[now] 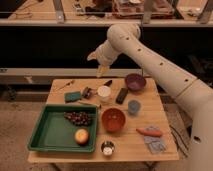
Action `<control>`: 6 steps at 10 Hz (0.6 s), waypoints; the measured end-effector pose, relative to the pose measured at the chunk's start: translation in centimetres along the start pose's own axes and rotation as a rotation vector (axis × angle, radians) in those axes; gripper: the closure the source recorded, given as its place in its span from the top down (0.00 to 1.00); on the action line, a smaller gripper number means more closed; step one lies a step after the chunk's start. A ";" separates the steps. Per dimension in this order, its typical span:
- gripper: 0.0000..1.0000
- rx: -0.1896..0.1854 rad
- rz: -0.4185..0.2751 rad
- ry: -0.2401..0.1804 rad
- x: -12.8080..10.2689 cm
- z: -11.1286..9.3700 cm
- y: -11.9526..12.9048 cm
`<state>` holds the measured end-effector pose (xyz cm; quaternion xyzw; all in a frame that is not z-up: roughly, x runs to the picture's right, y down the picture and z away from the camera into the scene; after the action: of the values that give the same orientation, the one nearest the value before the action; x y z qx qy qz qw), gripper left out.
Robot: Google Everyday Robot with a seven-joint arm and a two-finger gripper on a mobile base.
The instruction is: Place sponge in purple bowl
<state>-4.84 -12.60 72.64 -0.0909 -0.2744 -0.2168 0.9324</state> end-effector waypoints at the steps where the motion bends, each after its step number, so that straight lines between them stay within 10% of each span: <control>1: 0.54 -0.009 -0.011 0.001 -0.8 0.9 -0.6; 3: 0.42 -0.033 -0.035 -0.007 -3.4 3.2 -1.3; 6: 0.61 -0.073 -0.068 -0.013 -7.3 7.6 -1.8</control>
<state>-14.76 -9.44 75.01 -0.1170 -0.2752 -0.2579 0.9187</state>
